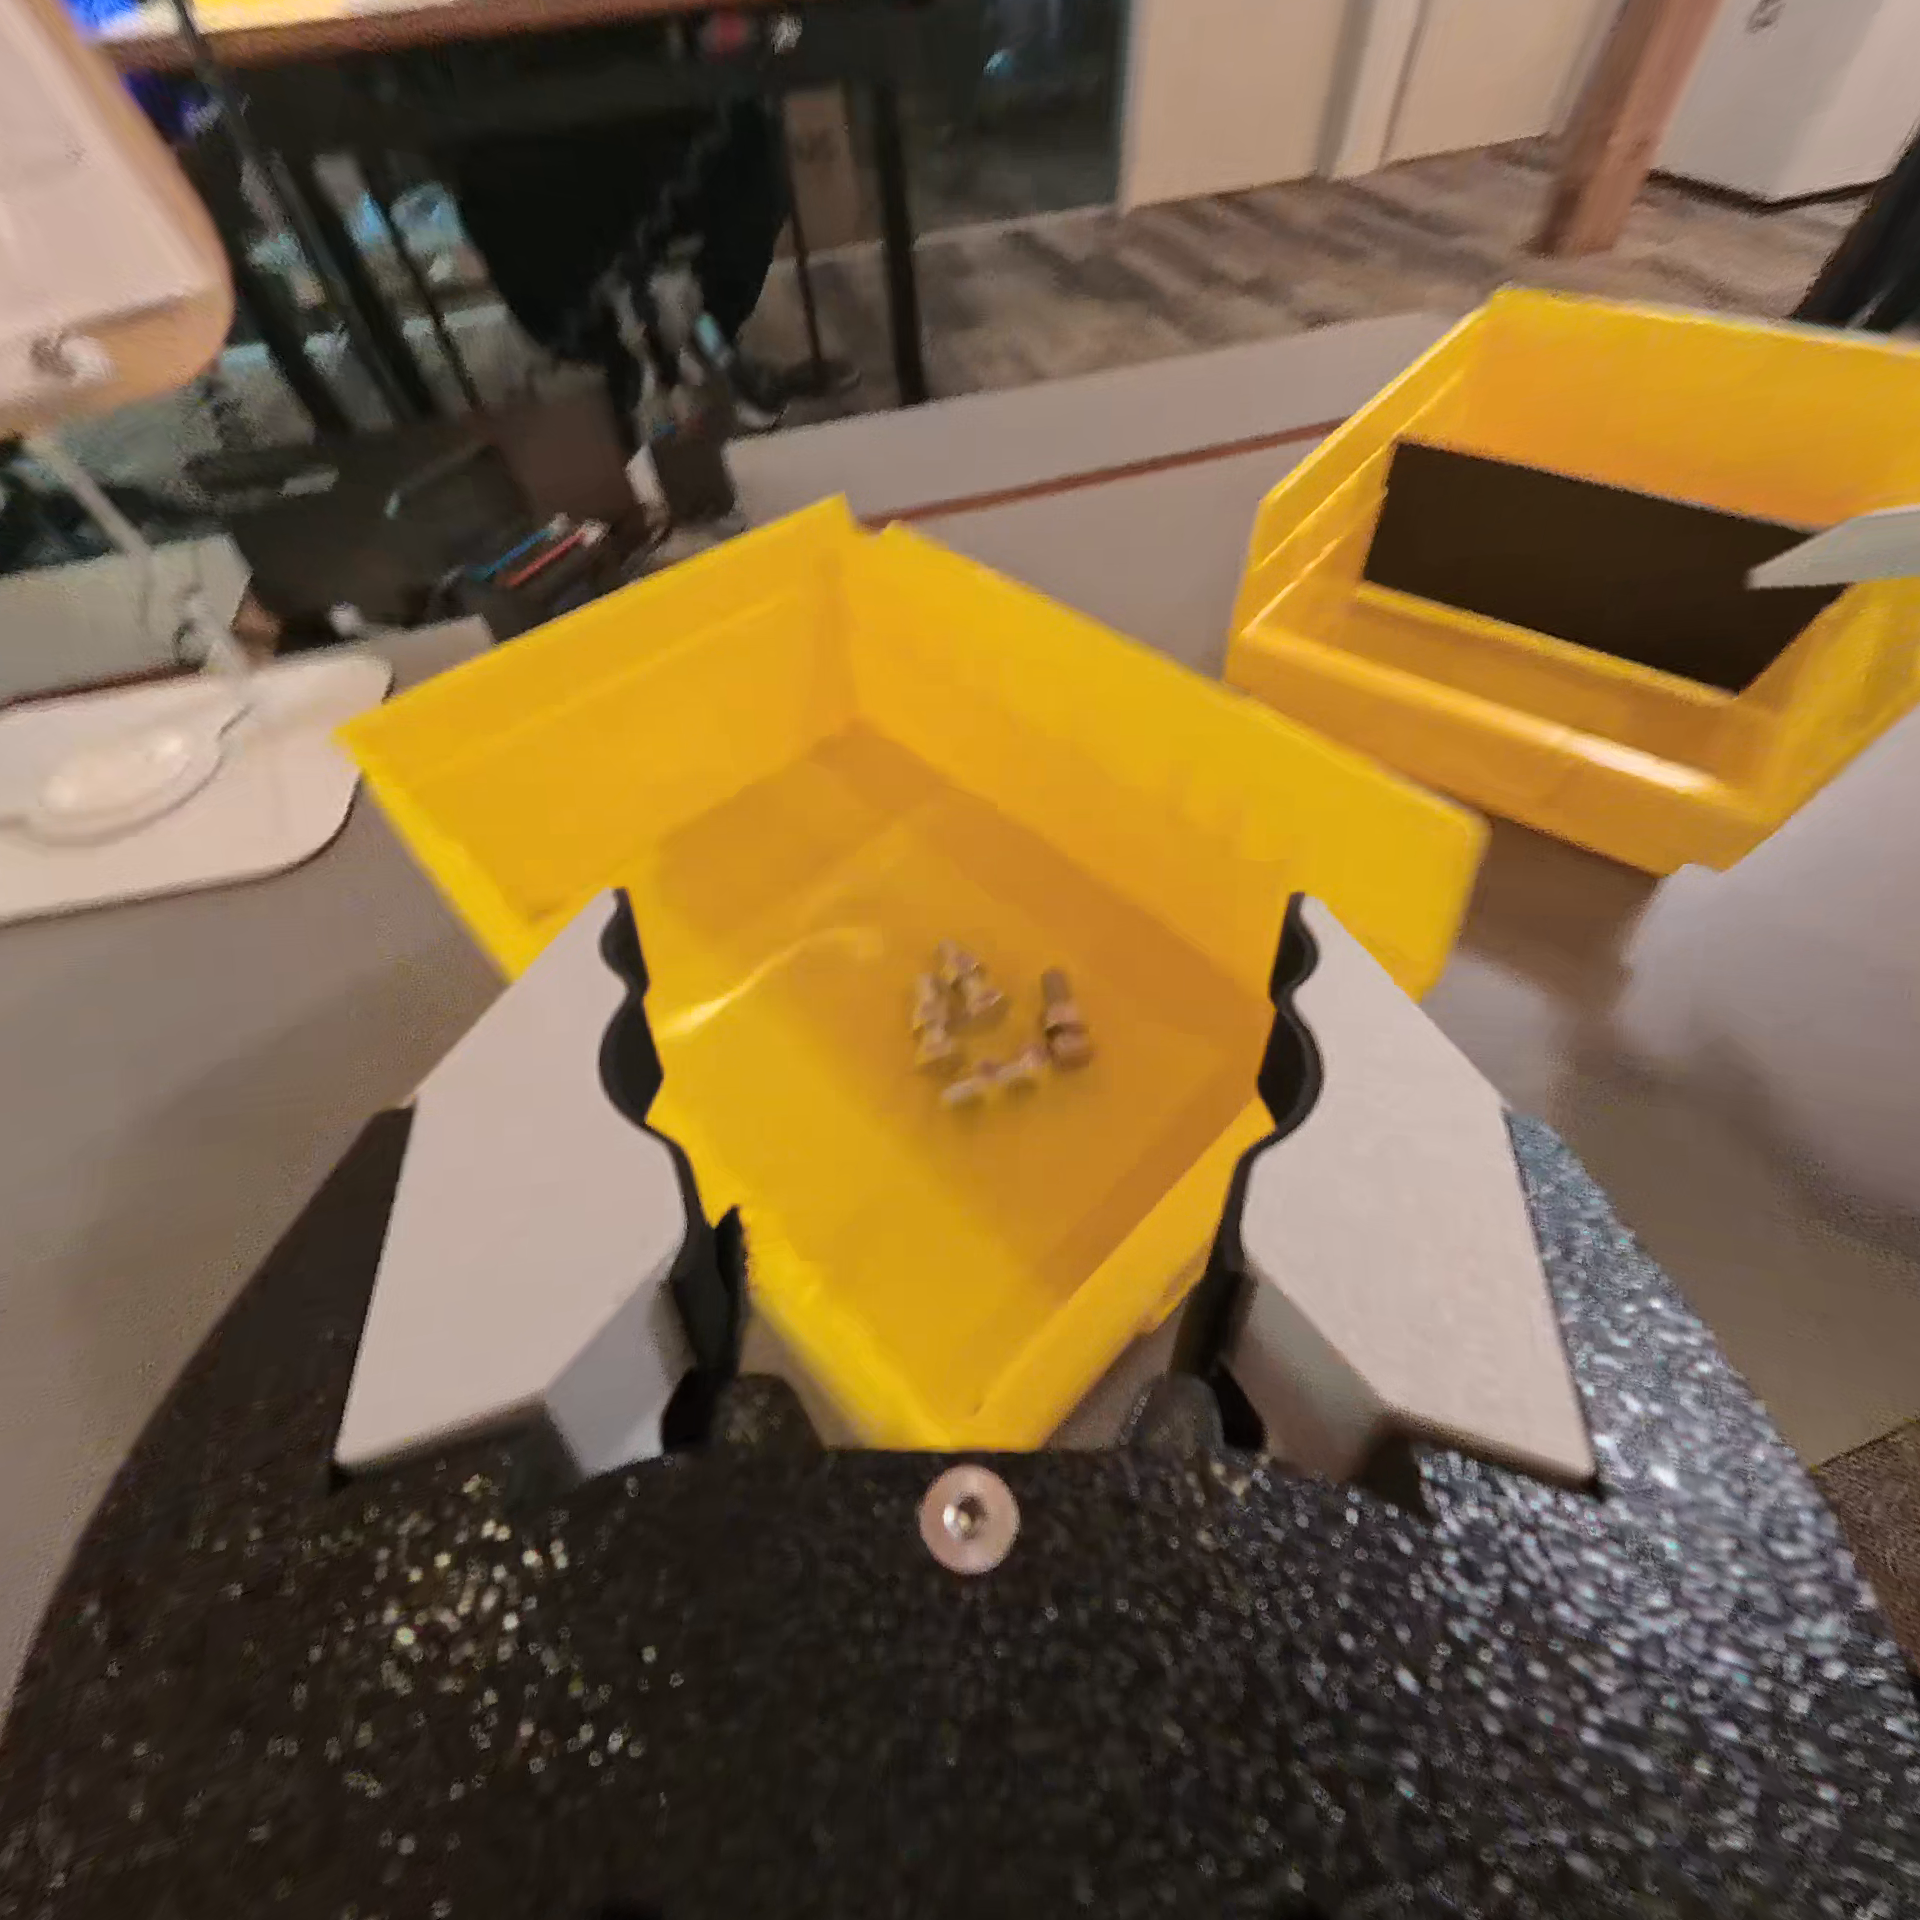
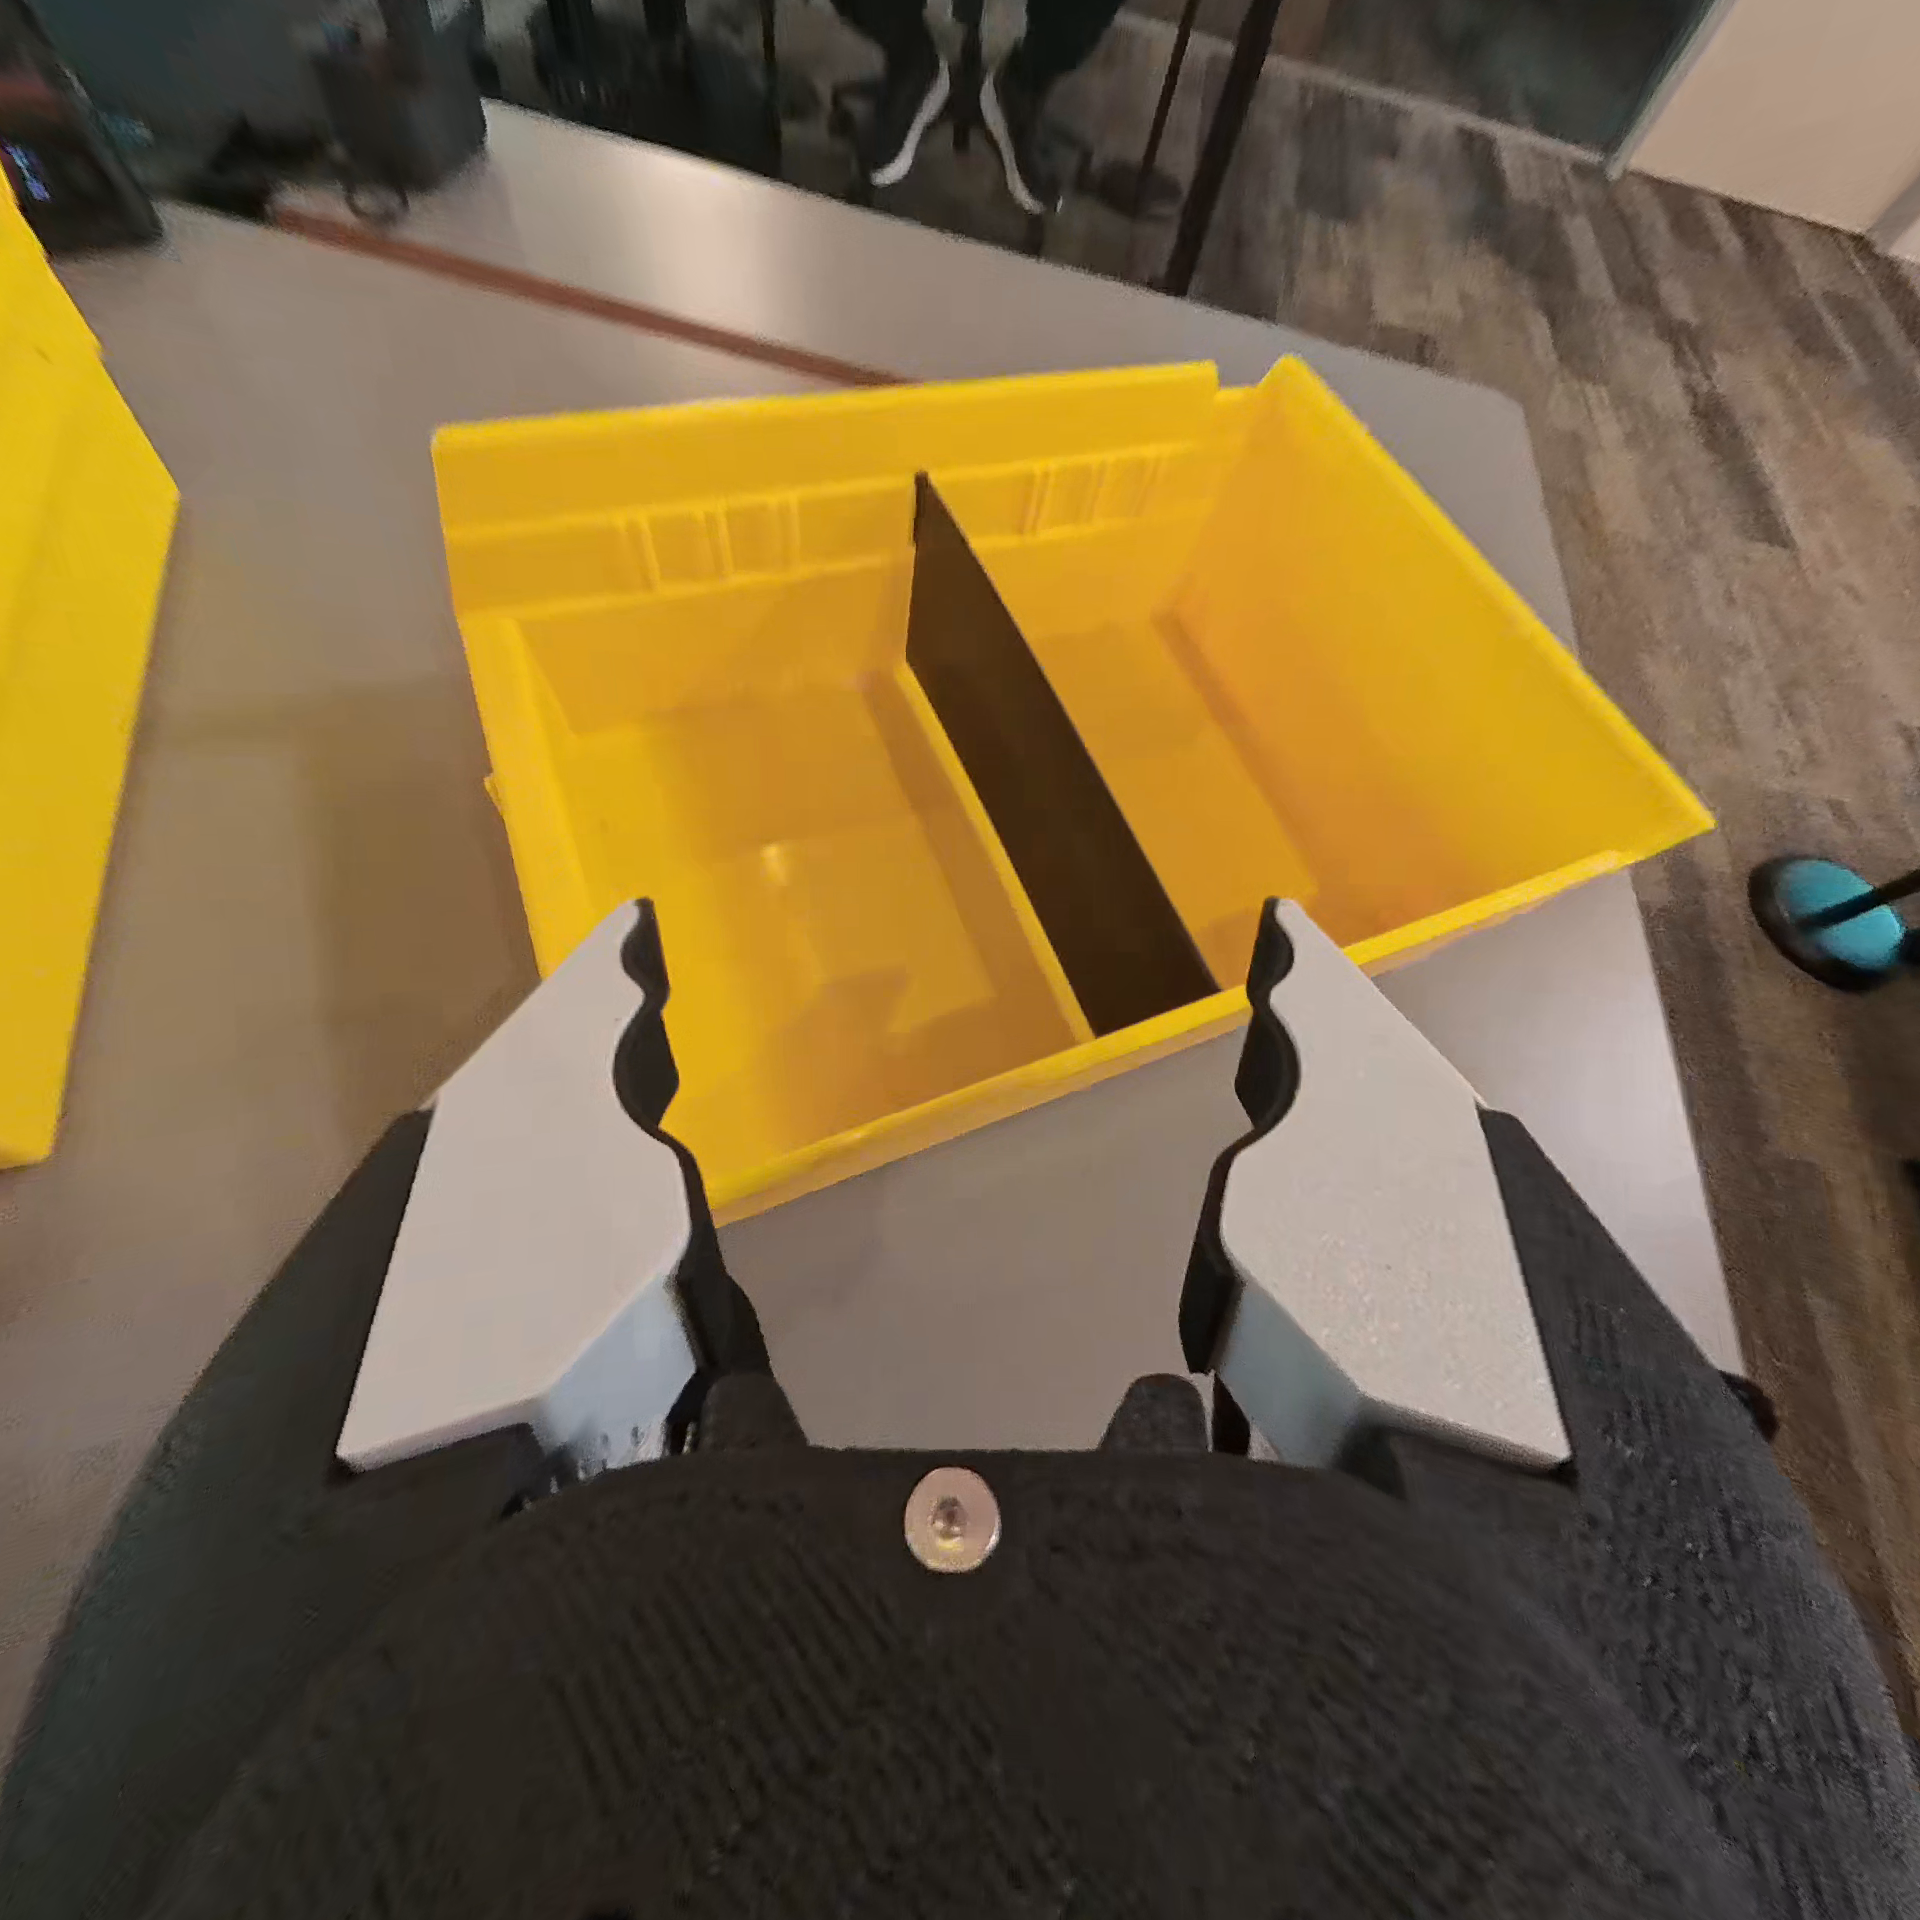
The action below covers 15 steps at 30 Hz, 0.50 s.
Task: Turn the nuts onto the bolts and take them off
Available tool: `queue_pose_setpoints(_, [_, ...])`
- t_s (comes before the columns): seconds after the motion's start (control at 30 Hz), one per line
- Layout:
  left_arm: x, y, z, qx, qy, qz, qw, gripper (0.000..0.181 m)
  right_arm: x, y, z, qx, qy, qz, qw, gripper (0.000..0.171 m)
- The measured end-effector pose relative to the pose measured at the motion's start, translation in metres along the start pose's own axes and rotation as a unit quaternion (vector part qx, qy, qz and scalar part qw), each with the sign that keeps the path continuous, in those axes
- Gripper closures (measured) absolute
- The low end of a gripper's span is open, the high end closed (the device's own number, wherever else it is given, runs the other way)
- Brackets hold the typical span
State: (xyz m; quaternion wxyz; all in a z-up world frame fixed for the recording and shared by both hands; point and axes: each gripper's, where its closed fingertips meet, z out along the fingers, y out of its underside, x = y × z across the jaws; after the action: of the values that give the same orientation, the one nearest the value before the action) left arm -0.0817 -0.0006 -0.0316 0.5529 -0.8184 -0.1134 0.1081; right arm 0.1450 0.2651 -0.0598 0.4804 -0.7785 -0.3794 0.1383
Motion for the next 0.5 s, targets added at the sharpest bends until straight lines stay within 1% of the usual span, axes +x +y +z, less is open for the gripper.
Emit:
queue_pose_setpoints(0.03, [-0.011,0.01,-0.001,-0.021,-0.014,-0.003,1.0,0.063,-0.002,0.005,0.004,-0.013,-0.001,-0.004,1.0,0.06])
queue_pose_setpoints(0.1, [-0.026,0.031,-0.002,-0.064,-0.032,-0.01,0.997,0.062,-0.004,0.008,0.007,-0.021,-0.015,0.004,1.0,0.067])
queue_pose_setpoints(0.17, [-0.034,0.048,0.001,-0.097,-0.04,-0.014,0.994,0.065,-0.003,0.017,0.008,-0.044,-0.018,-0.011,0.999,0.078])
queue_pose_setpoints(0.2, [-0.036,0.055,0.002,-0.111,-0.042,-0.013,0.993,0.069,0.0,0.023,0.006,-0.058,-0.016,-0.021,0.998,0.084])
queue_pose_setpoints(0.27, [-0.042,0.066,0.005,-0.135,-0.052,-0.007,0.989,0.076,0.01,0.026,0.003,-0.058,0.0,-0.047,0.997,0.105])
queue_pose_setpoints(0.3, [-0.044,0.071,0.006,-0.147,-0.055,-0.002,0.988,0.083,0.018,0.027,0.0,-0.059,0.014,-0.051,0.997,0.116])
queue_pose_setpoints(0.33, [-0.046,0.076,0.007,-0.16,-0.056,0.002,0.986,0.088,0.022,0.029,-0.003,-0.062,0.013,-0.045,0.997,0.115])
queue_pose_setpoints(0.4, [-0.047,0.085,0.007,-0.186,-0.046,0.007,0.981,0.099,0.026,0.036,-0.008,-0.074,-0.009,-0.019,0.997,0.119])
queue_pose_setpoints(0.5, [-0.049,0.091,0.006,-0.203,-0.03,-0.002,0.979,0.123,0.041,0.046,-0.017,-0.088,-0.019,0.004,0.996,0.119])
